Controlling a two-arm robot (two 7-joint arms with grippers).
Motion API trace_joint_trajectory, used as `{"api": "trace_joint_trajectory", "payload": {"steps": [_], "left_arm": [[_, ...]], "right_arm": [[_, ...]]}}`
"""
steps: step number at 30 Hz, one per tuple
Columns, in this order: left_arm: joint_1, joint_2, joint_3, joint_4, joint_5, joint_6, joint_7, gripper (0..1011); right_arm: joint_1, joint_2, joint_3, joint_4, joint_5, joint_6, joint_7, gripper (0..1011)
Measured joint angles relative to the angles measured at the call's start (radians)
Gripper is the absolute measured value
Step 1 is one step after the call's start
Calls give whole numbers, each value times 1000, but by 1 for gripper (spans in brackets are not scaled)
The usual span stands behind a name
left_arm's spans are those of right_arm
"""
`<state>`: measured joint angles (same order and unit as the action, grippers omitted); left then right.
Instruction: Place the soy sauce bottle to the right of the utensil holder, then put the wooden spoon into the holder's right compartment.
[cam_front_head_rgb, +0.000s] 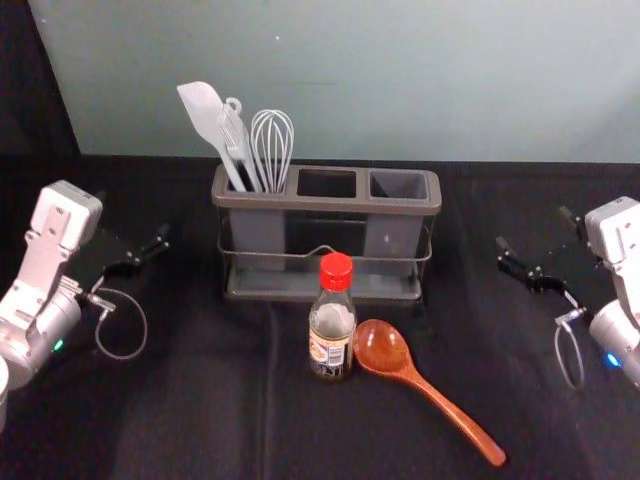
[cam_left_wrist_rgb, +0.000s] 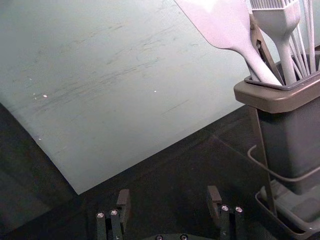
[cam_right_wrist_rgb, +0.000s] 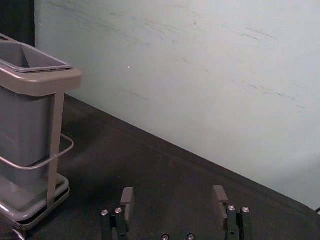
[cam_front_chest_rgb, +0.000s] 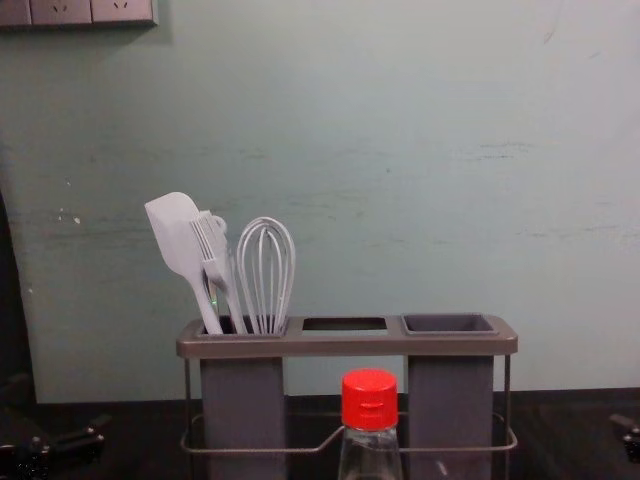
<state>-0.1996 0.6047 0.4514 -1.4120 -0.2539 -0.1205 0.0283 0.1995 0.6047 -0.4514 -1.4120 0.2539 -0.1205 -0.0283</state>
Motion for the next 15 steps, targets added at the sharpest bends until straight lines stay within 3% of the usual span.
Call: {"api": "trace_joint_trajectory", "payload": {"steps": [15], "left_arm": [[0,0,0,0,0,0,0,1005]], "right_arm": [[0,0,0,0,0,0,0,1003]]}}
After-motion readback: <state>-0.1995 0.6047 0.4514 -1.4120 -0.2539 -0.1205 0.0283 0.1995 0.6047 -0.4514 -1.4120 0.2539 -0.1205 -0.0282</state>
